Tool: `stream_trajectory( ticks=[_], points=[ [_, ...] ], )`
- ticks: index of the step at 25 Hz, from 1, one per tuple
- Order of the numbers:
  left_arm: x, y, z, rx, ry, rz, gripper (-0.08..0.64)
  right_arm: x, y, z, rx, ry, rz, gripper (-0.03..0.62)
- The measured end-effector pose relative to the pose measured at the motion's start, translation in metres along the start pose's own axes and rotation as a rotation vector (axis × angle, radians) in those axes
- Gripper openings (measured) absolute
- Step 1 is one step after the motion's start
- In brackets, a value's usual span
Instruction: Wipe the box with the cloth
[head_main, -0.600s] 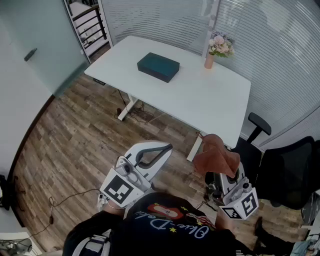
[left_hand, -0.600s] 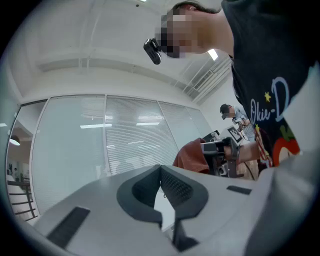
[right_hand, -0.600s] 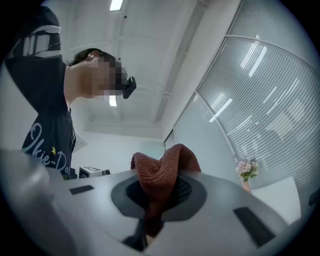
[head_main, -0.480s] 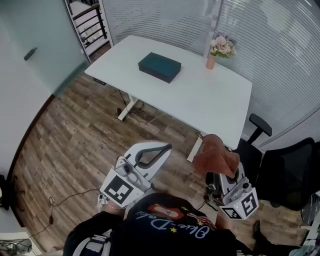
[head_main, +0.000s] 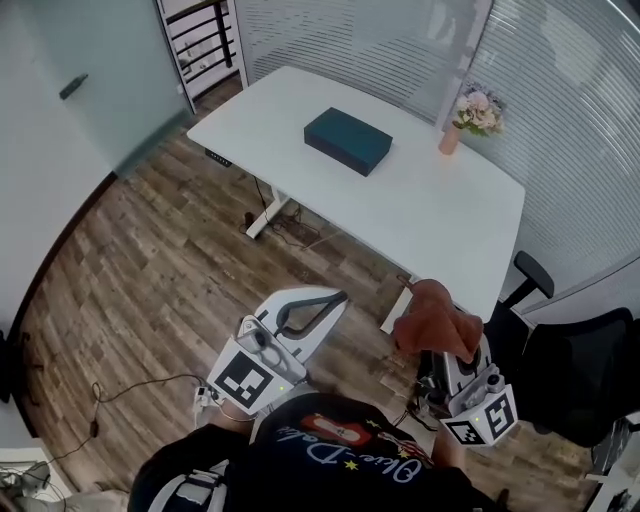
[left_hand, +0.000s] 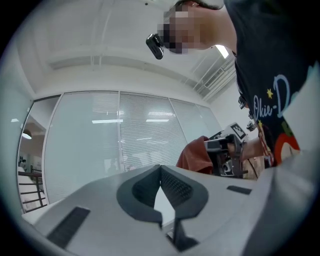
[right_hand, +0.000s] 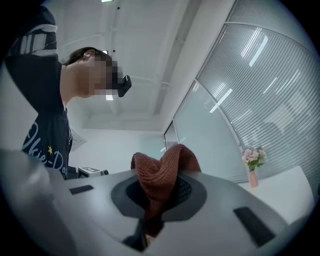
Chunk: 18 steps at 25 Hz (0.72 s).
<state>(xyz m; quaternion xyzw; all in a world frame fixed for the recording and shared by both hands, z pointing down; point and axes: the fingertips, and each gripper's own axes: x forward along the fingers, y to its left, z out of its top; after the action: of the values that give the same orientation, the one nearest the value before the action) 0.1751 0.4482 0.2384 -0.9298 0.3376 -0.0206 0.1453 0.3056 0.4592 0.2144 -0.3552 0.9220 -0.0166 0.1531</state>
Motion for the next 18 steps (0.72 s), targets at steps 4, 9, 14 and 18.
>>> stream_trajectory(
  ticks=[4, 9, 14, 18],
  points=[
    [-0.016, 0.027, -0.008, 0.000, 0.009, 0.026, 0.003, 0.028, 0.002, -0.011, 0.013, 0.025, -0.008, 0.025],
    [-0.039, 0.060, -0.021, -0.032, 0.014, 0.050, 0.003, 0.064, 0.016, -0.023, -0.015, 0.049, 0.006, 0.026],
    [-0.060, 0.092, -0.032, -0.035, 0.010, 0.071, 0.003, 0.097, 0.026, -0.040, -0.009, 0.058, 0.008, 0.026],
    [-0.073, 0.116, -0.039, -0.039, 0.013, 0.082, 0.003, 0.121, 0.033, -0.045, -0.020, 0.056, 0.008, 0.026]
  ],
)
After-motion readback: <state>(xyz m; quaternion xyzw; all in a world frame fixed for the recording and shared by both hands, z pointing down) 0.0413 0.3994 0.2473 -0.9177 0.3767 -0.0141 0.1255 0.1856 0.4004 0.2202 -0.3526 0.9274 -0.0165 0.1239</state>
